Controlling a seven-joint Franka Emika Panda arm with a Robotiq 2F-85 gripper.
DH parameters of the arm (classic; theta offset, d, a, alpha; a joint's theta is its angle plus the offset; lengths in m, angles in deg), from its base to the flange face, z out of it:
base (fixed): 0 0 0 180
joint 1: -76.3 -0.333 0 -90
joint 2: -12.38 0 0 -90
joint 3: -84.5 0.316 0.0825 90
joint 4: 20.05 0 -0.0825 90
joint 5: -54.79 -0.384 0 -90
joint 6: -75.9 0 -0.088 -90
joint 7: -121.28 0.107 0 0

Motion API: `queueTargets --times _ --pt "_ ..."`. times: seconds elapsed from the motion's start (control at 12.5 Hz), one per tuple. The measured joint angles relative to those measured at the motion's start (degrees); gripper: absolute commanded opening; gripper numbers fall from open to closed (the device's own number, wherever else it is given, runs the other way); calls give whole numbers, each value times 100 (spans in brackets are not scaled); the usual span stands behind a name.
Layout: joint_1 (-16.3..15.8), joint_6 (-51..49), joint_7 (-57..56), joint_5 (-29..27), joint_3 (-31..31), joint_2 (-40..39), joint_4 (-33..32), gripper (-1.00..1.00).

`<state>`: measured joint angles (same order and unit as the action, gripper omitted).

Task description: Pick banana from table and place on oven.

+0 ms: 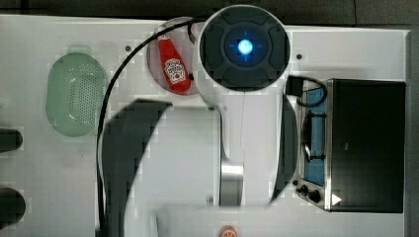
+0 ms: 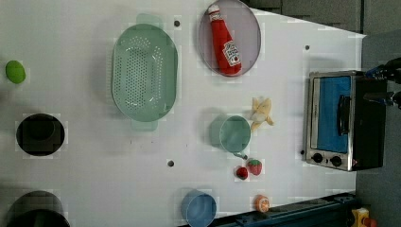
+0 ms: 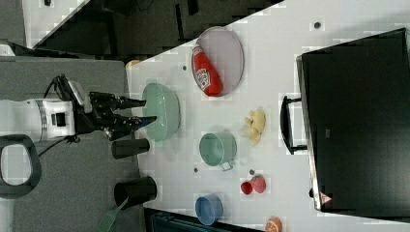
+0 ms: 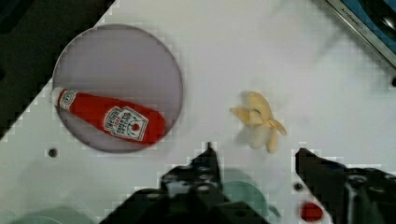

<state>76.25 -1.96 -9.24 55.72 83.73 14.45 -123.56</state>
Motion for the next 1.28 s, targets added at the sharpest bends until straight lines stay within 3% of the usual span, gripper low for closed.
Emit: queueTargets --times 0.24,0.32,0.56,0.88,1.28 --pt "7 -1085 62 -6 -105 1888 -1600 99" --pt "25 -1157 98 67 -123 2379 -1824 100" --pt "81 -917 199 80 -113 2968 -1611 100" --pt "-25 -215 280 -6 -144 2666 -1846 100" --pt "6 1593 292 96 -170 1256 -2764 100"
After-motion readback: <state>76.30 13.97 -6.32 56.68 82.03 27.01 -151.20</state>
